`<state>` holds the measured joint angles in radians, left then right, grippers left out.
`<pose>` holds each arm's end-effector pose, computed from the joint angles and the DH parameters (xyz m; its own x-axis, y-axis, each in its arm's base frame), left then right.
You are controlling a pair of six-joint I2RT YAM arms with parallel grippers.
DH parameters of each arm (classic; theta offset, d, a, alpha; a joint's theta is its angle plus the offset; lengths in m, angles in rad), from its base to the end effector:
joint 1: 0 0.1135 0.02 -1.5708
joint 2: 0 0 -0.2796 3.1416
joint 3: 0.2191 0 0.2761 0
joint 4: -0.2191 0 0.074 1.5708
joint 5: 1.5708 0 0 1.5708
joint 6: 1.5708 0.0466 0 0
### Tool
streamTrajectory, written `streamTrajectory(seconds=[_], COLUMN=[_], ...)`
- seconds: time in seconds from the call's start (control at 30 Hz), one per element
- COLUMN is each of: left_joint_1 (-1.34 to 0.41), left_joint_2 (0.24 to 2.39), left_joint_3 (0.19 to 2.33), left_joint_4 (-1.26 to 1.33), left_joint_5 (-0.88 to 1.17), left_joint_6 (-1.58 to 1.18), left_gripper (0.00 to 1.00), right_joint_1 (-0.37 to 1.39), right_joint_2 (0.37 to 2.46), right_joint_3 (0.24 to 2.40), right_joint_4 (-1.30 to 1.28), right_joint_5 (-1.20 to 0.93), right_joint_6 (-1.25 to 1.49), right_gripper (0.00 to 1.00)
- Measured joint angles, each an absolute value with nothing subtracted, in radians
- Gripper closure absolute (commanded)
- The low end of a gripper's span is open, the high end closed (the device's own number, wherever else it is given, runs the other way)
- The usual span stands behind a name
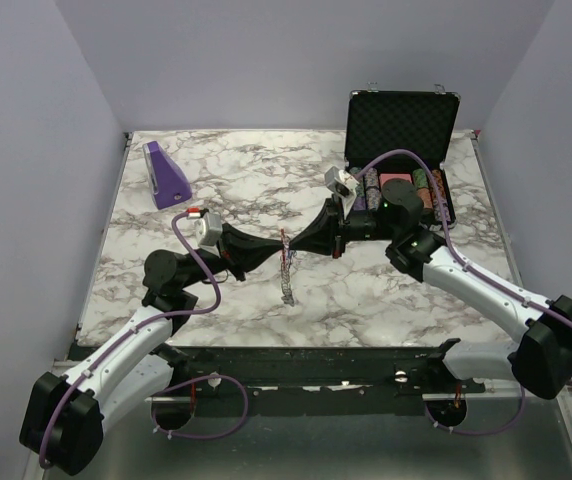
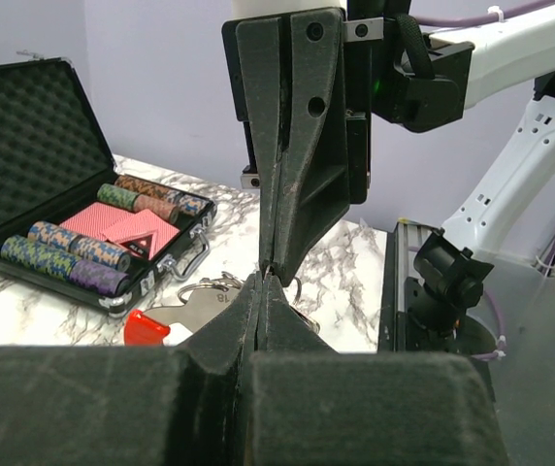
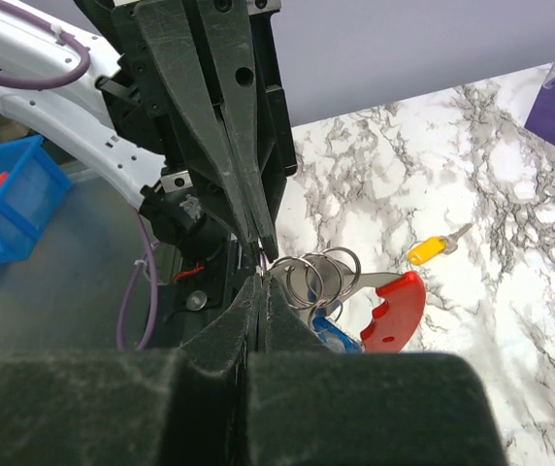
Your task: Put the keys on the keyring
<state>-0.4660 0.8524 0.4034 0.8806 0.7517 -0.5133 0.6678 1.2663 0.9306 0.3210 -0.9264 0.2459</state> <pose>0.1670 -0.1196 0.3063 -0.1077 -0.3474 -0.9315 0.9522 0.2334 -0.1972 0.2222 0.2227 0.3466 -0.2545 -0.0145 -0.9670 -0.9668 -0.0204 0.2548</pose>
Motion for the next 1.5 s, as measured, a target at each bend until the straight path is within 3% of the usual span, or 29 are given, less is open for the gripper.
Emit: streamTrajectory(seconds=[0.23, 0.43, 0.6, 0.87, 1.13, 1.5], left_joint_1=[-0.466, -0.466, -0.466, -0.466, -0.477, -0.607], left_joint_2=[0.820, 0.725, 0.720, 0.795, 0.905, 1.036], left_joint_3=[0.426, 0.526, 0.642, 0.685, 0.654, 0.654], left_joint_4=[0.765, 0.461, 0.205, 0.093, 0.257, 0.370], left_joint_5=[0.756, 0.767, 0.772, 0.780, 0.797, 0.783], left_joint_6=[-0.487, -0.358, -0.203, -0.146, -0.277, -0.255], left_gripper=[0.40, 0.19, 0.20, 0.38, 0.42, 0.42], right_joint_1=[0.668, 0.668, 0.668, 0.668, 0.681, 0.686], right_joint_2=[1.287, 1.310, 1.428, 1.597, 1.623, 1.631], right_joint_3=[1.011, 1.183, 1.450, 1.716, 1.766, 1.785], right_joint_4=[0.192, -0.129, -0.537, -0.996, -1.180, -1.230], right_joint_5=[-0.941, -0.943, -0.919, -0.815, -0.738, -0.721], right_joint_6=[0.118, -0.176, -0.477, -0.788, -0.906, -0.929], right_gripper=[1.00, 1.00, 1.00, 1.00, 1.00, 1.00])
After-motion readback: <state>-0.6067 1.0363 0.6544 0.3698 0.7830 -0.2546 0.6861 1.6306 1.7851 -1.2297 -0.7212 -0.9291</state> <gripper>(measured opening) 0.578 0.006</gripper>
